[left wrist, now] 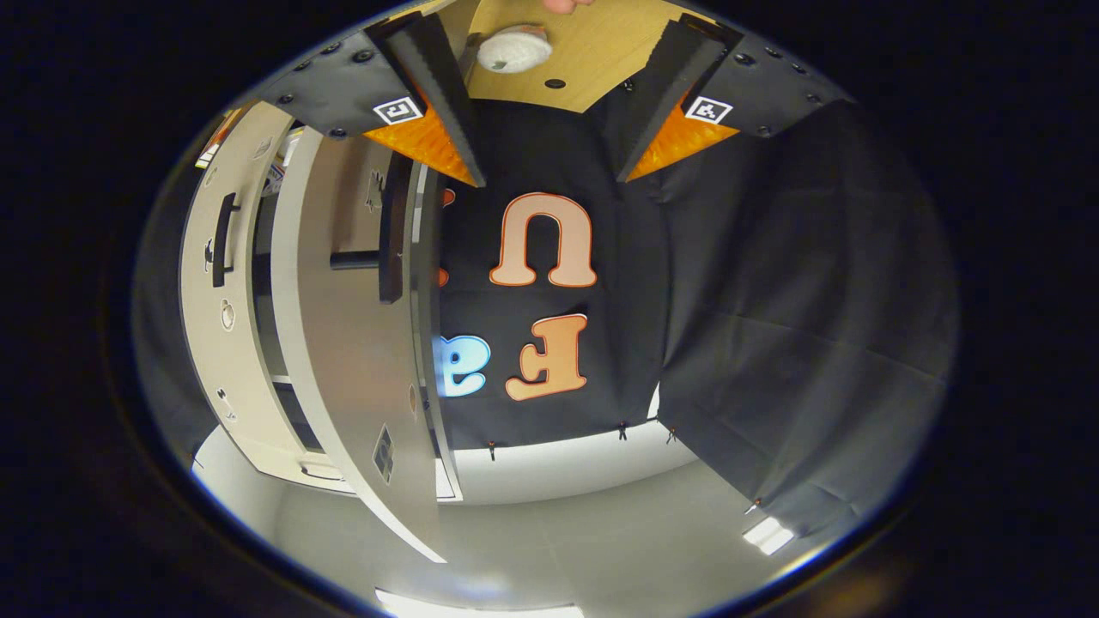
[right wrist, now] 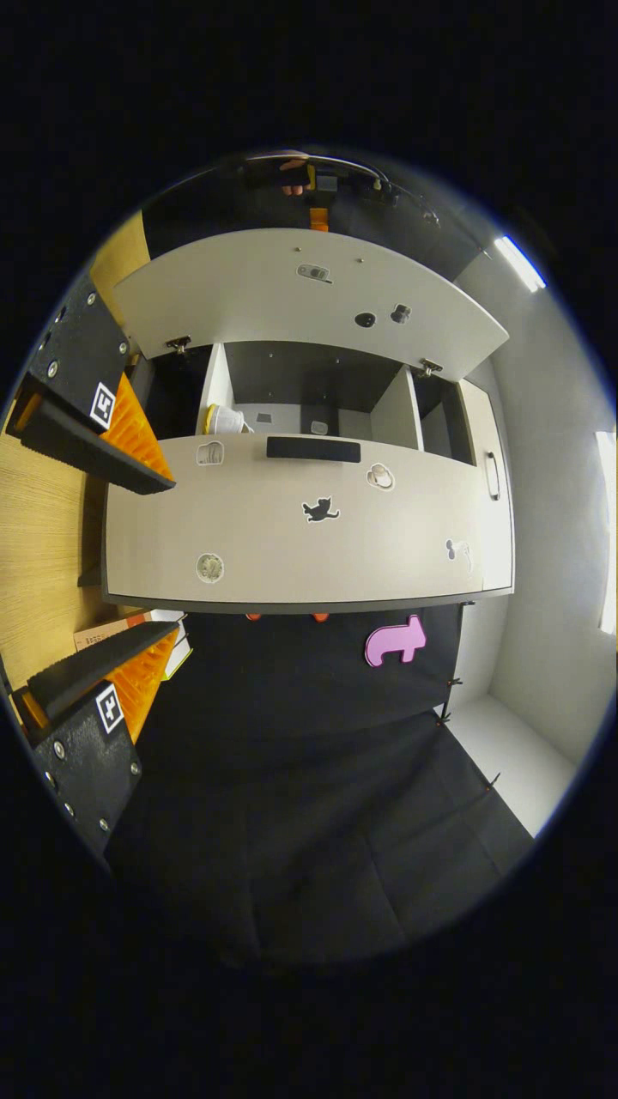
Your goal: Grab one shoe with the right hand and put it into the shoe cabinet, grab the other shoe with the left hand and put it into the shoe cabinet; then close the right door with the right hand and the left door with the left hand.
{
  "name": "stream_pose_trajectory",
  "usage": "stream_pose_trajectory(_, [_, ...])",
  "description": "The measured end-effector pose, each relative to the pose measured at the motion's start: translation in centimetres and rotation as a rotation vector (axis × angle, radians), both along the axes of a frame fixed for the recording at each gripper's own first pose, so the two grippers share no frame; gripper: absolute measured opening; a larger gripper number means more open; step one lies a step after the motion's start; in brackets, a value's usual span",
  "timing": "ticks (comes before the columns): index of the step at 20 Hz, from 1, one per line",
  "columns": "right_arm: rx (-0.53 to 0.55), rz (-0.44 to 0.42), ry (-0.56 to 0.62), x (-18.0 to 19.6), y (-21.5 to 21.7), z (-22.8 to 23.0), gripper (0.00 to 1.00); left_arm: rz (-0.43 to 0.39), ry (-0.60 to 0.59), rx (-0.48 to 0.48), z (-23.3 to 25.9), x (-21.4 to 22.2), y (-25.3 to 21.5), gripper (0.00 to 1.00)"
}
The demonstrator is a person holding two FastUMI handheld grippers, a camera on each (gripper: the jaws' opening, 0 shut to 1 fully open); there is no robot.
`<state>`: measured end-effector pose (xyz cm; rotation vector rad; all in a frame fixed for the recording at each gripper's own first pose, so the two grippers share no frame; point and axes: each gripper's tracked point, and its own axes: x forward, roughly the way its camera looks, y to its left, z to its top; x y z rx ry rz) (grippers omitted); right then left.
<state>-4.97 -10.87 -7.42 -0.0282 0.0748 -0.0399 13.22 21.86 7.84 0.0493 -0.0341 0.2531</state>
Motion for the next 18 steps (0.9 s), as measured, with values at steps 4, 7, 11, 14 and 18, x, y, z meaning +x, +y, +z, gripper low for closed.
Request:
stream_pose_trajectory(4, [0.006,-0.010,-0.005,0.0,-0.5,0.2,0.92,-0.083,0.005,-0.026,-0.4,0.4,-3.8,0.95])
stream_pose_trajectory(7, [0.007,-0.022,-0.010,-0.3,-1.0,0.3,0.92,-0.139,0.006,-0.018,-0.3,0.8,-6.5,0.92])
stream_pose_trajectory(11, [0.000,-0.043,-0.012,-0.7,-1.7,0.4,0.92,-0.204,0.015,-0.027,-0.6,1.8,-10.1,0.91])
stream_pose_trajectory(14, [0.000,-0.056,-0.018,-0.9,-2.2,0.7,0.92,-0.266,0.006,-0.039,-0.6,2.9,-13.2,0.92])
stream_pose_trajectory(18, [0.002,-0.080,-0.031,-1.2,-3.0,1.3,0.92,-0.354,0.003,-0.064,-0.7,4.8,-17.6,0.94])
